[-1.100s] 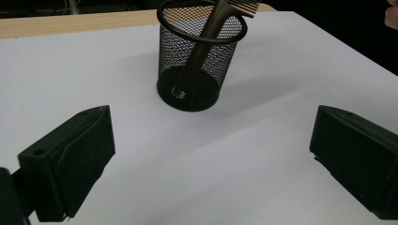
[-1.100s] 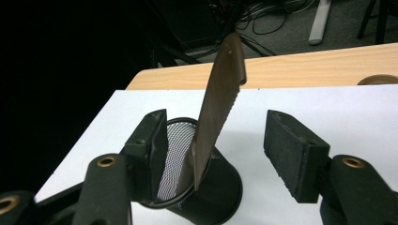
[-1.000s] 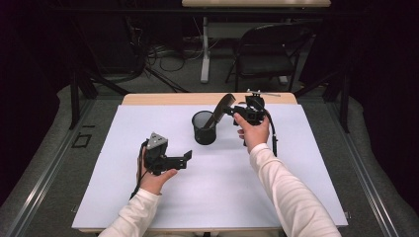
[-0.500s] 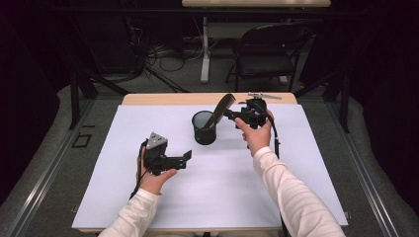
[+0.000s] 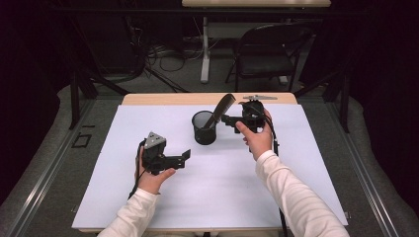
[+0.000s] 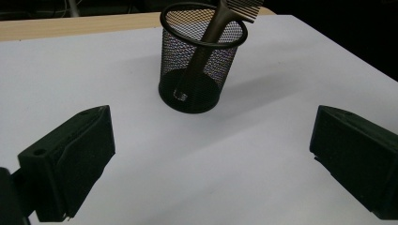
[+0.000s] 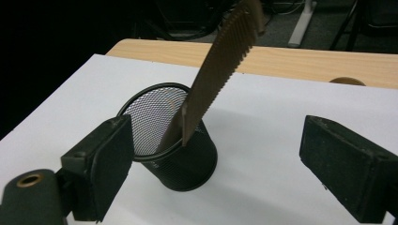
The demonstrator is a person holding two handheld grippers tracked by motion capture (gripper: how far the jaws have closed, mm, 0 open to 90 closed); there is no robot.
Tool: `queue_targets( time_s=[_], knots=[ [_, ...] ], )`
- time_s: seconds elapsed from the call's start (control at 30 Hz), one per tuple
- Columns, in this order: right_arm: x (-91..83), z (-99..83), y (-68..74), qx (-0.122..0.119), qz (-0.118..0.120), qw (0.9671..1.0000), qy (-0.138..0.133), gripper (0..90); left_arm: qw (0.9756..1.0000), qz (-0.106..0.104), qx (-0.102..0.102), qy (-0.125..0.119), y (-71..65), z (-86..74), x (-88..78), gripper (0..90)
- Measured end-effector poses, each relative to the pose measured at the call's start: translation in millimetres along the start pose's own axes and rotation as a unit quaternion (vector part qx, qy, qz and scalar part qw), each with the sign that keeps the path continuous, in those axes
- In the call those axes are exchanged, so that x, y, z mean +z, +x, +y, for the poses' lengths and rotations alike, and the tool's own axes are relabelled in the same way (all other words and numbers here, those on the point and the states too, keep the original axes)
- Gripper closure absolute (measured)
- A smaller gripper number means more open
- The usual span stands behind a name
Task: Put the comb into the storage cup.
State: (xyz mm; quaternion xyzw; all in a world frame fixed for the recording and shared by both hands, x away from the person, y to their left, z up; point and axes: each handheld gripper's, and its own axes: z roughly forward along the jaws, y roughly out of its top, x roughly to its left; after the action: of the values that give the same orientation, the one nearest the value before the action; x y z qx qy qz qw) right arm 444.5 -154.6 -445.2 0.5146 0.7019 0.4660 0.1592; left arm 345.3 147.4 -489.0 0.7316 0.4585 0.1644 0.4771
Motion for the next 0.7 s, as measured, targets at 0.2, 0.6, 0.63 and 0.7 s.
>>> queue_targets(
  time_s=[0.2, 0.6, 0.63, 0.7],
  knots=[
    [-5.4, -0.4, 3.0, -0.005, 0.02, 0.9998, -0.005, 9.0, 1.0, 0.0, -0.001, 0.0, 1.5, 1.6, -2.3, 0.6],
    [-14.9, -4.4, 11.3, -0.047, 0.028, 0.9985, 0.0, 2.2, 1.0, 0.0, 0.001, -0.005, 3.6, 4.5, -7.1, 0.7],
    [-15.9, -5.4, 12.1, -0.055, 0.026, 0.9981, 0.003, 0.0, 1.0, 0.001, 0.002, -0.007, 4.1, 5.2, -8.0, 0.7],
    [-16.4, -6.1, 12.5, -0.058, 0.026, 0.998, 0.005, 0.0, 1.0, 0.001, 0.001, -0.006, 4.4, 5.5, -8.5, 0.7]
  ],
)
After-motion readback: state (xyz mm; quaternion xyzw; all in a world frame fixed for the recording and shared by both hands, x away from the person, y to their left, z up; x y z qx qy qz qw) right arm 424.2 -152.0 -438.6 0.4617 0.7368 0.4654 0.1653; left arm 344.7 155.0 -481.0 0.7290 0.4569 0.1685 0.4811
